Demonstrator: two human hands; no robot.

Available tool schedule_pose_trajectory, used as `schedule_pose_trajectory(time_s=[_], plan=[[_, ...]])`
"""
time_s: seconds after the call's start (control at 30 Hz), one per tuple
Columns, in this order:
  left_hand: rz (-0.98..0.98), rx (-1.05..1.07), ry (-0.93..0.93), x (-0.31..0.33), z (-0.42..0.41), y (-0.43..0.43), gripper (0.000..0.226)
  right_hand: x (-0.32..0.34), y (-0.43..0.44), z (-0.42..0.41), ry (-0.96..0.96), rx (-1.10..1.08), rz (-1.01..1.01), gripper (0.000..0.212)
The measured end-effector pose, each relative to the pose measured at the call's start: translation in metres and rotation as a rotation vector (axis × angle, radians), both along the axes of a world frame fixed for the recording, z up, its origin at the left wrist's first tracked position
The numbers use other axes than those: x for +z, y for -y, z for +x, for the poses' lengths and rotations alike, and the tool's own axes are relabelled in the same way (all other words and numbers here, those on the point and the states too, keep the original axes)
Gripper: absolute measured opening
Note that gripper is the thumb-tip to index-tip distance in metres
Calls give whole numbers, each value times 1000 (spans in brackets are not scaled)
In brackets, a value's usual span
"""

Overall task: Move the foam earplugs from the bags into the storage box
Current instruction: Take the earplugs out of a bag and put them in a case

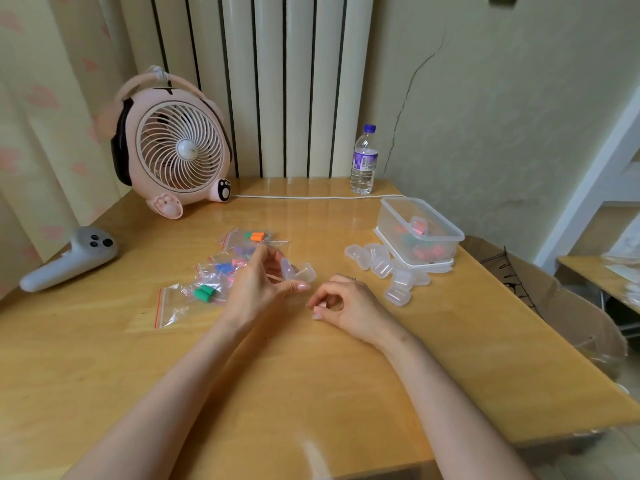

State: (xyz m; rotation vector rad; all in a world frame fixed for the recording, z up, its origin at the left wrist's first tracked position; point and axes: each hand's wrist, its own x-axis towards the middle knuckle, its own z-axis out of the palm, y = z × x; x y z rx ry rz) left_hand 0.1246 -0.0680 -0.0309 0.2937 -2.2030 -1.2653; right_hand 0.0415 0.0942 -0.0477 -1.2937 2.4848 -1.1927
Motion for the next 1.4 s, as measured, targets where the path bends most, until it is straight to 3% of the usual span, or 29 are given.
schedule_pose_trajectory(time_s=[0.1, 0.27, 0.6, 0.7, 0.87, 0.97, 1.17, 1.4], plan=[[-118, -38, 21, -1, 0, 1, 54, 1, -1, -4, 2, -76, -74, 16], [-150, -157, 52, -1, 1, -2, 48, 13, -3, -6, 84, -171, -370, 17], [6, -344, 9, 0, 3, -15, 47, 10, 2, 1, -15, -91, -272, 30], [40, -326, -4, 1, 3, -16, 47, 13, 1, 0, 16, -104, -280, 33], [-19, -269, -27, 3, 2, -15, 46, 22, -3, 0, 398, -115, -439, 16], [-185, -228, -40, 0, 0, -13, 47, 23, -1, 4, 575, -79, -415, 35], [-263, -239, -27, -6, 0, -16, 48, 20, 1, 4, 563, -24, -397, 31], [-240, 46, -46, -7, -4, -6, 18, 22, -2, 0, 517, -109, -427, 29]])
